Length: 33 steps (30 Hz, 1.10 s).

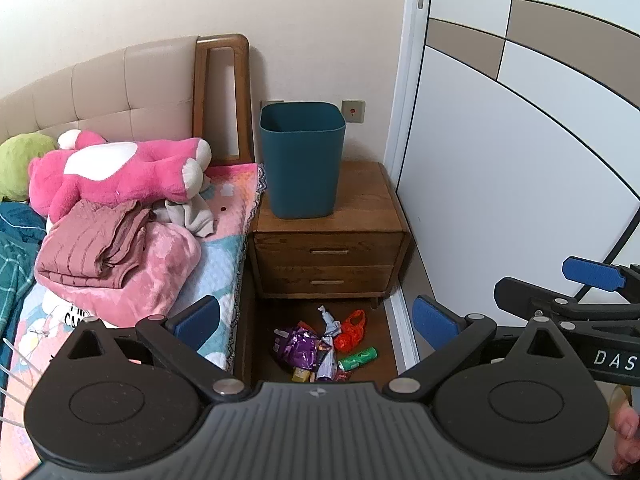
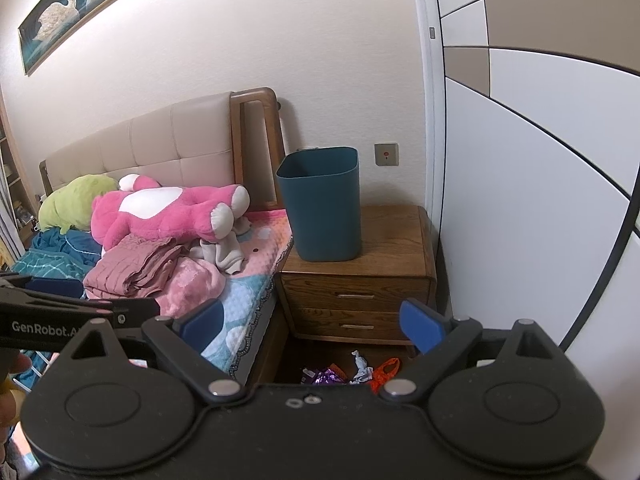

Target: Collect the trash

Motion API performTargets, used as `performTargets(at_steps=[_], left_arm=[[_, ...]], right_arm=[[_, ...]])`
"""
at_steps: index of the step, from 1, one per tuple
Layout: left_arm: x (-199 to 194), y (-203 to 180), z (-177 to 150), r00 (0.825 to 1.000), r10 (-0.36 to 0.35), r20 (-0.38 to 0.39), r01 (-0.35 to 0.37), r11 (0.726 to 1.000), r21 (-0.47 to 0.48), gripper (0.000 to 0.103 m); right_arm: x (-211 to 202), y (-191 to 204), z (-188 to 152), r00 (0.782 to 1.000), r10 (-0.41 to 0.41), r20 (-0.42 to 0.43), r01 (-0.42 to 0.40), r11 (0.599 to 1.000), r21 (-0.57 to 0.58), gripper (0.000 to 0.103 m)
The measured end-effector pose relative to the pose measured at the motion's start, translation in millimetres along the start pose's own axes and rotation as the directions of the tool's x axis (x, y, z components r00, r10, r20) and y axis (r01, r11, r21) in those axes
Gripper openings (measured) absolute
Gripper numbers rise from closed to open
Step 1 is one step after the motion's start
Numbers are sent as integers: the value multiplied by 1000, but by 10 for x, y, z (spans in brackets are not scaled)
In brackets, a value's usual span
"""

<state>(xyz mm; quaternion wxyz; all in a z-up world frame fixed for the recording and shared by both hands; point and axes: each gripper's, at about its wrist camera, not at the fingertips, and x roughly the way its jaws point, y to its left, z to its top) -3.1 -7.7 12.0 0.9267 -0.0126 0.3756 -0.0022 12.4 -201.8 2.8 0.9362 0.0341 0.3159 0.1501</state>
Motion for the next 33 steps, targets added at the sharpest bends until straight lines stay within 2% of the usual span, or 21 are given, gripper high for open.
performTargets(at_steps=[10, 17, 19, 23, 25, 28, 31, 33], left_arm=[[108, 6, 28, 1000, -13, -21, 13, 1000, 1, 103], [221, 67, 94, 999, -37, 3, 37, 999, 5, 103], [311, 111, 134, 999, -36, 2, 36, 999, 7, 103], [604, 275, 281, 999, -46, -17, 46, 999, -12, 103], [778, 386, 362, 999, -51, -15, 51, 999, -15, 103], [1109, 570, 490, 995, -83, -46, 82, 996, -23, 103], [1452, 730, 569, 994, -92, -62, 92, 996, 2, 103], [1743, 820, 590, 990, -108, -93, 110, 994, 20, 103]], right_arm=[[54, -40, -22, 999, -8, -34, 8, 1000, 12, 95], [159, -51, 25, 998, -20, -51, 21, 1000, 12, 95], [181, -35, 5, 996, -60, -61, 58, 998, -34, 95], [396, -49, 74, 994, -66, -90, 63, 997, -35, 95], [556, -73, 123, 995, -44, -94, 44, 999, -5, 95], [837, -76, 202, 995, -35, -96, 37, 999, 17, 95], [1163, -111, 262, 992, -22, -127, 30, 998, 59, 96], [1400, -139, 266, 988, -44, -149, 52, 997, 50, 96]])
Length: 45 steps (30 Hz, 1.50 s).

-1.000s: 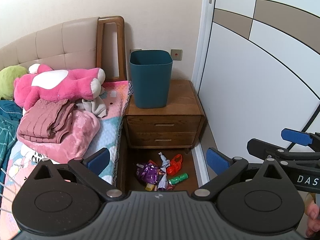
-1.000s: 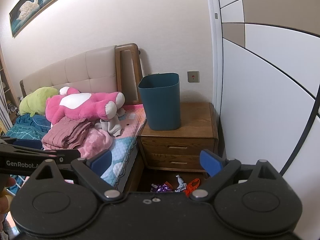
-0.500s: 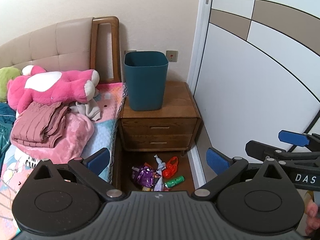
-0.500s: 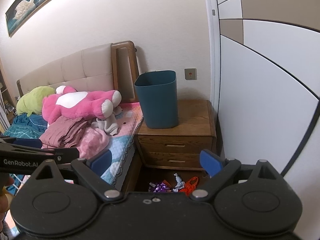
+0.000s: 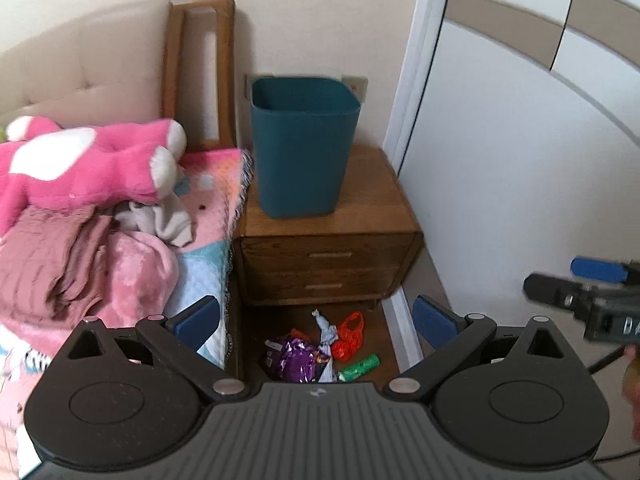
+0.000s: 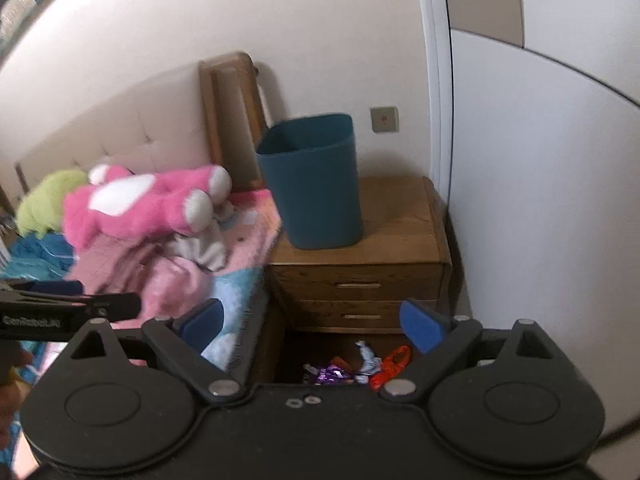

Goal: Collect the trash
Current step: 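Lower left tool to grasp pink mesh sponge while right tool grasps green can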

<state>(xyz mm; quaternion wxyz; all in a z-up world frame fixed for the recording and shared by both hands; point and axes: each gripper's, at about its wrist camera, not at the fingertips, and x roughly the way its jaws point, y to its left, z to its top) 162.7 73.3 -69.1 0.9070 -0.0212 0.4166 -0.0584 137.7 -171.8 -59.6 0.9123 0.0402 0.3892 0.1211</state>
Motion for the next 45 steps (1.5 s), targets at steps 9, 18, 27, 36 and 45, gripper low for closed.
performTargets(at_steps=[9, 18, 27, 36, 45], left_arm=[[1276, 82, -166, 986, -54, -157, 65, 996, 67, 103], [2562, 7, -666, 957, 38, -287, -22, 998, 58, 103], [3919, -159, -1452, 885, 3, -466, 3, 1000, 11, 103], [5167, -295, -2272, 800, -61, -597, 47, 998, -38, 103], [6055, -356, -3106, 730, -110, -674, 62, 994, -95, 103]], right_arm=[[1069, -379, 11, 992, -101, -80, 102, 995, 18, 93], [2457, -892, -406, 965, -72, -251, 77, 997, 7, 85], [3808, -1372, -1043, 921, -82, -380, 111, 992, 55, 82], [5110, -1776, -1784, 883, -93, -460, 193, 966, 175, 78], [6295, -2173, -2765, 803, -106, -587, 358, 873, 332, 76]])
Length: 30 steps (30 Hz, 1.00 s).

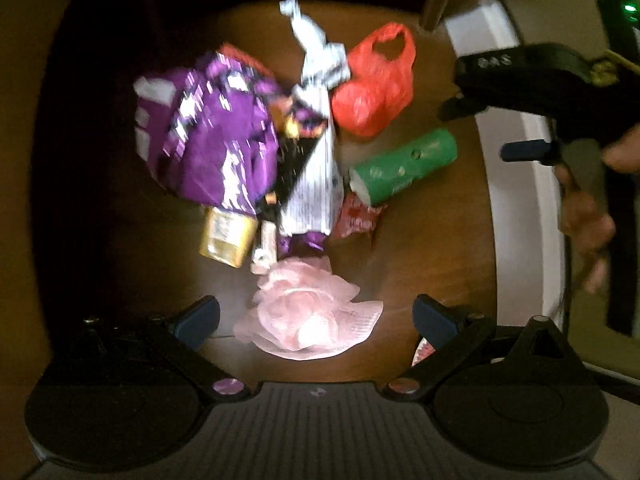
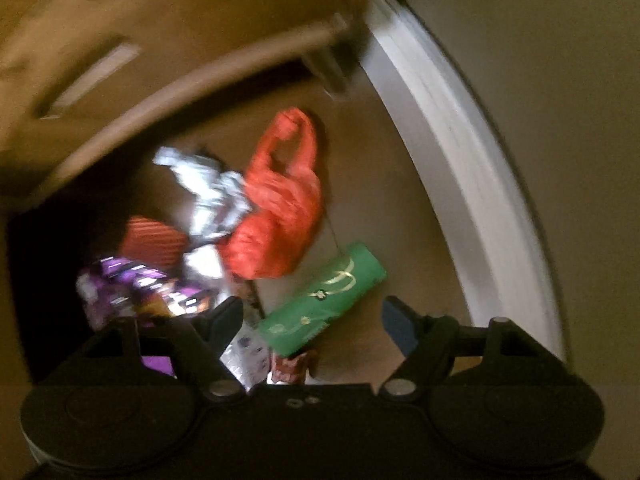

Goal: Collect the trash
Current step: 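Lower left tool to grasp pink mesh sponge while right tool grasps green can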

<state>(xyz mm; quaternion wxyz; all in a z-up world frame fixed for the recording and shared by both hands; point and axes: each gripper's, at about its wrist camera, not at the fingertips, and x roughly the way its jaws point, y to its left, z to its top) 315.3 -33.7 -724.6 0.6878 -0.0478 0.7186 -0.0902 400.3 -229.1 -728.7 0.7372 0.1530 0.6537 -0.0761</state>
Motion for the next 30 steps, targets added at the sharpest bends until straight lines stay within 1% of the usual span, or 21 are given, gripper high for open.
performTargets(at_steps=[2, 3, 5, 7, 8, 10, 14, 18, 20, 22, 23, 24, 25, 26, 28, 30], left_arm=[[247, 34, 16, 1000, -4, -21, 4, 1000, -11, 103], [363, 57, 13, 999, -19, -35, 18, 1000, -24, 103], [615, 104, 2, 995, -57, -76, 52, 997, -62, 103], [795, 112, -16, 993, -60, -101, 52, 996, -77, 103], [886, 127, -34, 991, -70, -111, 60, 994, -89, 103], [1023, 167, -51, 990, -72, -124, 58, 991, -117, 103], [1295, 265, -51, 983, -101, -156, 67, 976, -209, 103], [1475, 286, -50, 977, -127, -170, 83, 966, -246, 93], [1552, 280, -52, 975, -125, -182, 76, 964, -255, 86], [1620, 270, -48, 973, -123, -194, 70, 964, -257, 67], [1639, 269, -55, 972, -125, -199, 70, 963, -262, 62], [1656, 266, -59, 971, -131, -202, 74, 961, -267, 56], [1668, 267, -71, 969, -139, -203, 80, 959, -273, 52], [1665, 264, -78, 970, -139, -201, 80, 958, -277, 50], [1652, 262, -105, 970, -144, -194, 85, 955, -285, 40], [1619, 297, -139, 970, -152, -190, 91, 951, -297, 37]], right_arm=[[282, -56, 8, 1000, -17, -19, 18, 999, 51, 76], [402, -85, 14, 999, -21, -26, 23, 997, 76, 76], [608, -127, 5, 999, -6, -43, 11, 993, 117, 76], [779, -128, -39, 998, -2, -62, 10, 991, 134, 76], [898, -49, -73, 997, 4, -72, 6, 990, 138, 76], [1013, -66, -113, 996, 12, -85, 2, 987, 160, 76], [1191, -97, -159, 994, 16, -105, 5, 981, 193, 76], [1308, -188, -157, 994, 45, -101, -18, 968, 252, 77], [1347, -227, -155, 993, 63, -99, -32, 958, 285, 77], [1388, -267, -151, 992, 80, -97, -47, 949, 311, 75], [1405, -280, -153, 992, 87, -95, -52, 946, 321, 71], [1413, -295, -155, 991, 92, -94, -57, 943, 327, 65], [1417, -301, -155, 991, 95, -93, -60, 942, 331, 62], [1409, -307, -155, 992, 92, -88, -58, 941, 335, 56], [1390, -316, -161, 992, 97, -78, -64, 937, 345, 54], [1343, -331, -156, 993, 101, -66, -72, 936, 346, 51]])
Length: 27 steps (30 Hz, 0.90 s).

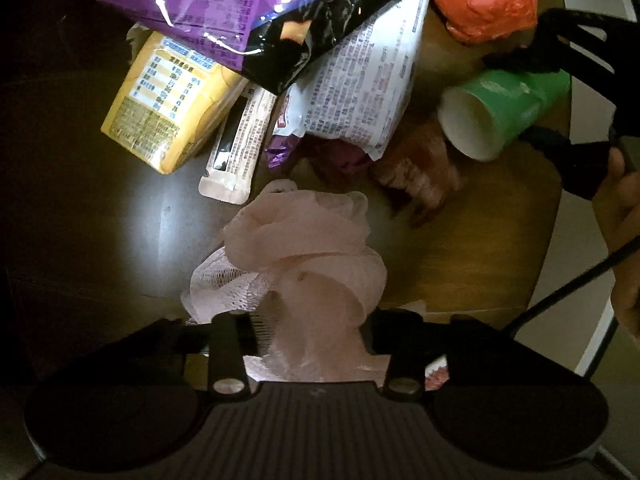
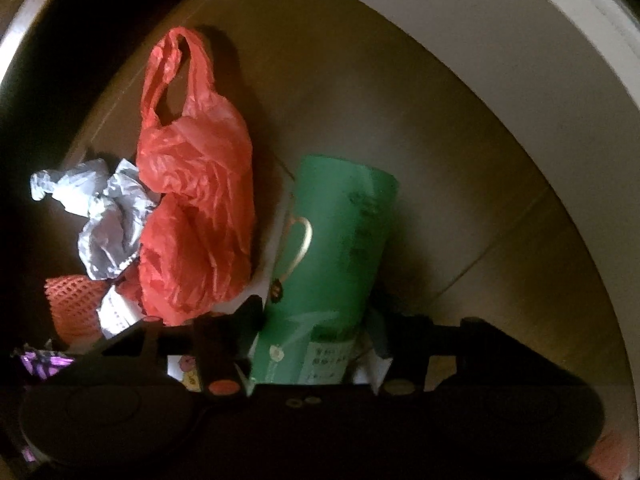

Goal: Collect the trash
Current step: 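Lower left tool to grasp pink mesh sponge while right tool grasps green can, then lift sponge and can with both tools up over the teal wastebasket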

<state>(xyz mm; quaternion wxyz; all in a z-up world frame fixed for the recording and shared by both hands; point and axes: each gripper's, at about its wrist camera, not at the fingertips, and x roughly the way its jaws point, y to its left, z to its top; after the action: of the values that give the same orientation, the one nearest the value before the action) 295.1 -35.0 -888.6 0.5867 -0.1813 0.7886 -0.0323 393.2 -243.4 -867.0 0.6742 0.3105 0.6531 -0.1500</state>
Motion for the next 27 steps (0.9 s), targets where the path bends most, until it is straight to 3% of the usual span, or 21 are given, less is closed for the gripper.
performTargets(at_steps=[7, 11, 16, 27], left_arm=[[-282, -45, -58, 1000, 12, 23, -12, 1000, 16, 30], [-616, -38, -166, 999, 17, 47, -19, 999, 34, 30], [-1121, -45, -232, 997, 15, 80, -18, 999, 41, 30], [-2945, -310, -518, 974, -7, 226, -11, 997, 76, 30]], right_arm=[[-430, 125, -52, 998, 30, 46, -25, 993, -117, 49], [-758, 262, -115, 997, 50, 60, -34, 971, -236, 49], [-1217, 331, -215, 994, 104, 37, -89, 954, -288, 49], [-2896, 669, -626, 984, 170, 52, -133, 899, -417, 49]])
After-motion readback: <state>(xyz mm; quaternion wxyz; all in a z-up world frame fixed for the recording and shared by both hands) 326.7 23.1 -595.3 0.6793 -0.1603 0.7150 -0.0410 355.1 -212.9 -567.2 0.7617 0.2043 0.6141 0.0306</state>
